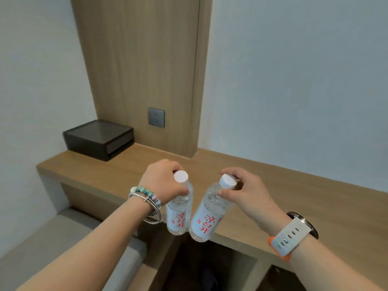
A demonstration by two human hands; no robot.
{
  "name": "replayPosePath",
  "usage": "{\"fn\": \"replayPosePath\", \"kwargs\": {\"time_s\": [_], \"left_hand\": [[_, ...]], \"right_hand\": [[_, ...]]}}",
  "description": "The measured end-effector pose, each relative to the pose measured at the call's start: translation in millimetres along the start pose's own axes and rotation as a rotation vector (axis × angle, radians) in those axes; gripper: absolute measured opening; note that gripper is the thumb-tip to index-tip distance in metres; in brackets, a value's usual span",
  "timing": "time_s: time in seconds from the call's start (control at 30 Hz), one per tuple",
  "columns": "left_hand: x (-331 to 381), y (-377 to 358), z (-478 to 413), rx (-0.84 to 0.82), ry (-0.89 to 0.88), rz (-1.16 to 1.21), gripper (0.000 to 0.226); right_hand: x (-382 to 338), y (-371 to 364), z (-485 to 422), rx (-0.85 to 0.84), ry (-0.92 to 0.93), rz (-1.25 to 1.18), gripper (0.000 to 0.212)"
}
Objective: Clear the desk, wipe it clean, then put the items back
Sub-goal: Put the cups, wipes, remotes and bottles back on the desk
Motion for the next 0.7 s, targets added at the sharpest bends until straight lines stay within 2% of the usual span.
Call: {"fn": "replayPosePath", "kwargs": {"time_s": [0.33,0.5,0.7], "left_hand": [[231.4,-145.2,9.2,-0.264,-0.153,0.123,0.027],[316.2,-220.1,5.7,-0.39,-0.26,0.075,0.033],[402.7,-300.3,-19.8,-0.483,-0.395,0.068,0.037]], "right_hand": [[82.6,243.1,82.1,0.243,-0.15,0.115,0.036],[127.5,328.3,109.2,0.355,-0.232,0.181,0.037],[174.3,412.1,110.9,0.4,-0.301,0.271,0.04]]}}
Point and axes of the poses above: each hand's wrist, its own z-axis away from the middle knuckle, its own y-axis out of the back of the hand, x = y × z, the point moved 4 cm from there along -z, towards the middle knuckle, and after that the axes turned 12 degrees about y, right-handed, at the moved point
